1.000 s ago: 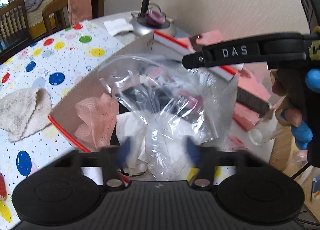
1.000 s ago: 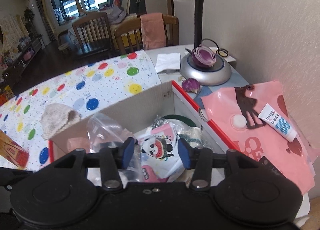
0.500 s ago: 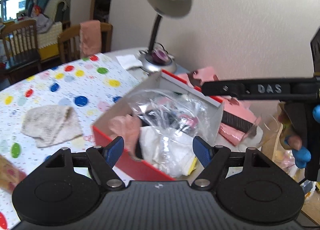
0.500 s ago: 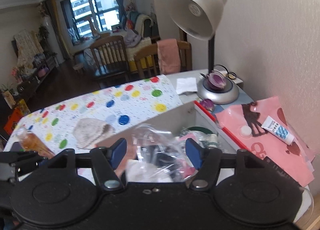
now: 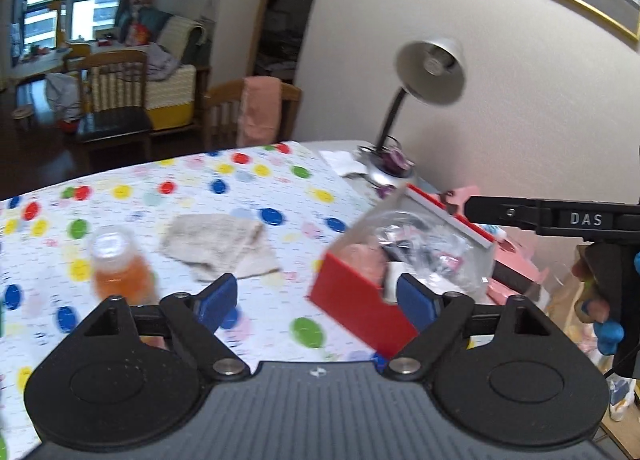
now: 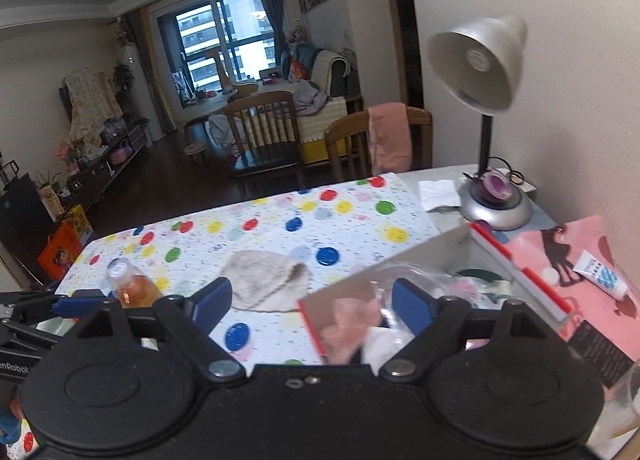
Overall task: Organize soft objects
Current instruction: 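Withdraw both tools from the box toward the cloth and sponge on the table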
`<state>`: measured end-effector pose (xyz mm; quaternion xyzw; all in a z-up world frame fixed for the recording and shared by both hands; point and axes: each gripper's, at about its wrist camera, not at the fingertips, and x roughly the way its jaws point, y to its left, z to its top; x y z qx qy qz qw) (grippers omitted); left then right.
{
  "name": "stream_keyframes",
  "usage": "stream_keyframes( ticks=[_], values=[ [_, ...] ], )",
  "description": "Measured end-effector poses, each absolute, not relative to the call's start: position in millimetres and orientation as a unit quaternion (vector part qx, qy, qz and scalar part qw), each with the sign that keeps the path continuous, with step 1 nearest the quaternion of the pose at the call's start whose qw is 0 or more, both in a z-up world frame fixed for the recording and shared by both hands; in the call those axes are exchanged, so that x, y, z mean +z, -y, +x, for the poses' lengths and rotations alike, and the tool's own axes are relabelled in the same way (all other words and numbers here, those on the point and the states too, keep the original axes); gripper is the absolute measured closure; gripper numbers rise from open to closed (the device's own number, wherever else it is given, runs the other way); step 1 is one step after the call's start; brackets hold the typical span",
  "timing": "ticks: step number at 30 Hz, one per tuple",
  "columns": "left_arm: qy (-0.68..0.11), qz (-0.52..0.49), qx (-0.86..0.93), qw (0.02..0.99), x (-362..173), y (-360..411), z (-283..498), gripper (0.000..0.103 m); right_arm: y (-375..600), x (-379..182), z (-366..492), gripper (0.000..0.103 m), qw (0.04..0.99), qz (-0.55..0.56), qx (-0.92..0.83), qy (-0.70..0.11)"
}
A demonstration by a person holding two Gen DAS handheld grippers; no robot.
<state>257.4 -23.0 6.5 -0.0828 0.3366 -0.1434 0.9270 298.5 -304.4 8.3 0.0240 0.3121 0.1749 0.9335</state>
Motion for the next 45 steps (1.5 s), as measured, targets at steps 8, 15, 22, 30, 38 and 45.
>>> stream_keyframes(
  ticks=[8,15,22,30,38,45],
  values=[
    [-0.324,-0.113,-0.127,0.931,9,-57,240,0.002,248,11,290,0.010,0.932,0.018,0.191,-0.307],
    [-0.295,-0.104,-0.135,0.940,9,-119,230,0.000,201,3,289,0.009,0.926,0.013,0.203,-0.318],
    [-0.290,-0.115,-0.133,0.941,7,-183,233,0.000,171,-11,305,0.007,0.923,0.027,0.193,-0.331],
    [-0.304,-0.103,-0.124,0.939,-5,-255,245,0.000,144,-30,336,0.007,0.918,0.036,0.173,-0.356],
    [-0.339,-0.026,-0.115,0.933,-31,-318,264,0.000,123,-54,371,0.007,0.912,0.030,0.142,-0.384],
    [-0.399,0.008,-0.132,0.907,-66,-374,299,0.000,106,-74,396,0.007,0.905,0.017,0.127,-0.406]
  ],
)
